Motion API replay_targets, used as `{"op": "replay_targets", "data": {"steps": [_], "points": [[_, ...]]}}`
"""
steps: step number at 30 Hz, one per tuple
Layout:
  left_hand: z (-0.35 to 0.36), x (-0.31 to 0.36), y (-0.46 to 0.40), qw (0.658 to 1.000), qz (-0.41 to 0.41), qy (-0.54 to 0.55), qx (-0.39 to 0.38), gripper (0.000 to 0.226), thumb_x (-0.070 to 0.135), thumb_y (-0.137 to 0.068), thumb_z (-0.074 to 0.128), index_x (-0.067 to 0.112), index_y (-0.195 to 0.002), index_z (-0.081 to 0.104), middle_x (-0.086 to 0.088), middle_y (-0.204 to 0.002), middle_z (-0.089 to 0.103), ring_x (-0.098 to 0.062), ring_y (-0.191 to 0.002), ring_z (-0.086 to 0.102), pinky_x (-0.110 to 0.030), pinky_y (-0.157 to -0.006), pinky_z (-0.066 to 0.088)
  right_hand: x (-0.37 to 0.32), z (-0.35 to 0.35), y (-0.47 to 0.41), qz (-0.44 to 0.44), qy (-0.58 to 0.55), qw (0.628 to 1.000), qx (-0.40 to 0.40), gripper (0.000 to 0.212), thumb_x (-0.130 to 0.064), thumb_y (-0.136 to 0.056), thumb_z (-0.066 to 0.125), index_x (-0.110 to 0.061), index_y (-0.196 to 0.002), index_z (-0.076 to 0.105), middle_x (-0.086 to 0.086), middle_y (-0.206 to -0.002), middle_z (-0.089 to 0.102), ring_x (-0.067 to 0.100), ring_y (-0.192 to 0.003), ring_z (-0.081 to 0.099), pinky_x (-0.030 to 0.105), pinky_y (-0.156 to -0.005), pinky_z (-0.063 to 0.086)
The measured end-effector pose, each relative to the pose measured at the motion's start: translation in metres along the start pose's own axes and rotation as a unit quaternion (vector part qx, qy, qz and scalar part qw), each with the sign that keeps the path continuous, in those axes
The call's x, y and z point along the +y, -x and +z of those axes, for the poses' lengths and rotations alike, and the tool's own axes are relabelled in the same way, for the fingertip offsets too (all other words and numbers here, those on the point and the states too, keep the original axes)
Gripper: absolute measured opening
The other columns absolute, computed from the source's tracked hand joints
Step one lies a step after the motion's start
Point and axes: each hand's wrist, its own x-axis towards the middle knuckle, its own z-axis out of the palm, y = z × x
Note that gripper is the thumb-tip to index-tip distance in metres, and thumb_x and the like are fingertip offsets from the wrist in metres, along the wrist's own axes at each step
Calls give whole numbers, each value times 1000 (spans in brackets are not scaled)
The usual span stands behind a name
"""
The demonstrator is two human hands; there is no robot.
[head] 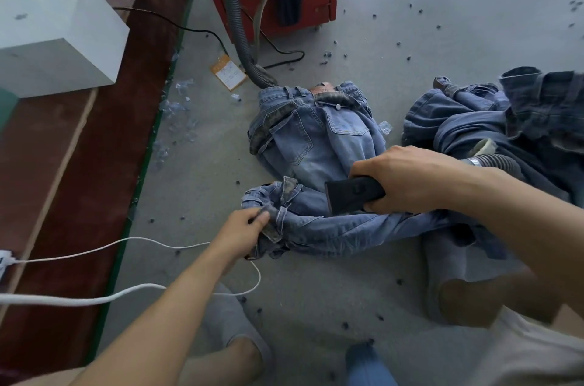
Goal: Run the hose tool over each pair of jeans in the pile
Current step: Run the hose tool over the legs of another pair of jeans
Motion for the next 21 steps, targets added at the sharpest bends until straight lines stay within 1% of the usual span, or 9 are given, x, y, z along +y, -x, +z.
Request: {"op": "replay_targets", "data": {"steps": [1,3,4,6,8,11,16,19,21], "points": [[0,5,1,994,-23,102,17,28,20,-108,52,-2,-98,67,-13,-92,68,-21,-89,61,-33,-82,46,0,-1,0,-1,-3,1000,3,25,-47,-85,68,-39,-104,55,-13,-72,56,3,-63,50,38,-61,53],[2,18,4,937,-64,343,7,26,17,-110,45,3,-108,67,-18,-107,72,-29,-99,67,-41,-97,51,-1,-3,0,-3,-11,1000,10,26,-47,-85,69,-39,-105,55,-13,-74,58,3,-64,50,40,-64,54],[3,25,7,895,-70,440,-13,28,18,-110,42,3,-115,65,-20,-114,71,-31,-103,67,-46,-100,51,-1,-3,0,-3,-14,1000,17,26,-46,-85,69,-39,-106,55,-13,-74,59,4,-64,50,41,-65,54],[2,37,11,841,-55,535,-58,34,22,-109,41,2,-127,61,-21,-125,69,-33,-107,69,-48,-94,57,-3,-1,0,-2,-18,999,30,27,-47,-84,69,-39,-106,56,-13,-74,59,8,-64,49,40,-65,54],[2,45,16,819,-36,565,-92,39,26,-106,44,2,-132,60,-20,-129,69,-31,-111,71,-45,-87,62,-5,1,1,1,-16,999,29,27,-48,-84,68,-39,-106,55,-12,-75,59,12,-66,52,42,-65,54],[6,57,21,815,-27,568,-112,41,27,-105,46,3,-135,60,-19,-131,68,-31,-118,68,-44,-89,62,-12,6,1,7,-15,1000,25,29,-52,-83,67,-39,-105,53,-12,-76,56,19,-72,57,43,-67,55],[8,58,20,823,-19,556,-114,37,22,-110,39,4,-136,58,-15,-122,73,-28,-103,74,-41,-85,63,-32,12,-3,-1,-89,990,112,35,-58,-85,67,-38,-113,56,-11,-84,65,19,-76,62,42,-70,56],[7,55,23,841,-28,528,-110,42,21,-110,39,-1,-143,52,-15,-123,72,-27,-102,73,-40,-88,62,-26,2,-6,15,-149,973,177,35,-56,-84,70,-37,-112,60,-11,-86,67,18,-76,59,33,-67,45],[7,53,25,842,-22,529,-107,44,21,-110,39,-3,-145,50,-16,-125,71,-28,-107,72,-40,-92,61,-11,-10,-6,43,-132,977,163,33,-56,-84,71,-35,-108,61,-9,-84,64,21,-78,56,33,-69,37]]}}
